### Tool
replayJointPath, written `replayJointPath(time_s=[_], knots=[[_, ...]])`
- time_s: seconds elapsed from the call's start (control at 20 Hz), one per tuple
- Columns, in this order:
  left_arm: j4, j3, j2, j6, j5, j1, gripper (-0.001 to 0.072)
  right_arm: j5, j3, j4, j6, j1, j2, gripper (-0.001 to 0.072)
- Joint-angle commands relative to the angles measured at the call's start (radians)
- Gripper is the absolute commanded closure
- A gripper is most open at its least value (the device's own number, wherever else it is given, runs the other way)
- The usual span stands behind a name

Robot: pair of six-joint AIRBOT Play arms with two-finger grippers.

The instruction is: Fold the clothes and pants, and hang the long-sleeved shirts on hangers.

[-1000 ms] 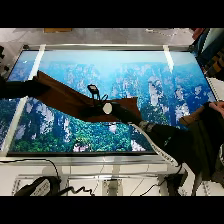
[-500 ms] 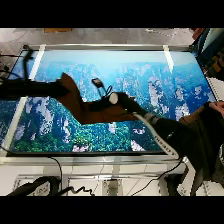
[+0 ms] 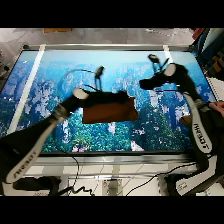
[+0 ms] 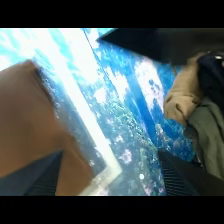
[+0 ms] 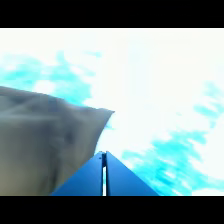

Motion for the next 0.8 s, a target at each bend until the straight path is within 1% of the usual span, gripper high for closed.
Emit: replayJointPath(time_s=[0.0,0.05,0.15,0.2,0.25,0.3,0.35,0.4,0.45,0.5,0.55,0.6,0.65,0.75], knots=[[-0.055,0.000,-0.077,0.002,0.171,-0.153,-0.0013,0.091,-0.003,-0.027,-0.010,-0.128,0.019,0.0698],[-0.048,0.000,-0.076,0.006,0.171,-0.159,-0.0013,0.092,-0.005,-0.042,-0.010,-0.150,0.019,0.0698],[-0.048,0.000,-0.064,0.006,0.168,-0.145,-0.0013,0.100,-0.021,-0.050,-0.050,-0.197,0.019,0.0699],[-0.048,0.000,-0.053,0.006,0.162,-0.126,-0.0013,0.106,-0.040,-0.049,-0.077,-0.219,0.018,0.0699],[-0.048,0.000,-0.040,0.006,0.147,-0.100,-0.0013,0.114,-0.077,-0.033,-0.141,-0.240,0.018,0.0699],[-0.048,0.000,-0.024,0.006,0.129,-0.072,-0.0013,0.129,-0.135,0.022,-0.237,-0.261,0.018,0.0700],[-0.048,0.000,-0.005,0.023,0.097,-0.039,-0.0013,0.142,-0.204,0.124,-0.344,-0.281,0.018,0.0699],[-0.048,0.000,0.016,0.084,0.052,-0.009,-0.0013,0.146,-0.293,0.272,-0.443,-0.300,0.015,0.0699],[-0.048,0.000,0.035,0.142,0.013,0.013,-0.0013,0.126,-0.380,0.414,-0.479,-0.311,0.013,0.0674],[-0.048,0.000,0.054,0.185,-0.023,0.030,-0.0013,0.077,-0.455,0.515,-0.480,-0.310,0.013,0.0508],[-0.048,0.000,0.068,0.207,-0.044,0.040,-0.0013,0.016,-0.523,0.590,-0.479,-0.299,0.013,0.0126],[-0.048,0.000,0.079,0.220,-0.051,0.046,-0.0013,-0.040,-0.570,0.626,-0.476,-0.282,0.013,0.0006],[-0.048,0.000,0.084,0.220,-0.051,0.046,-0.0013,-0.094,-0.600,0.632,-0.459,-0.257,0.013,0.0006],[-0.048,0.000,0.086,0.220,-0.052,0.044,-0.0013,-0.182,-0.612,0.628,-0.355,-0.192,0.000,0.0023]])
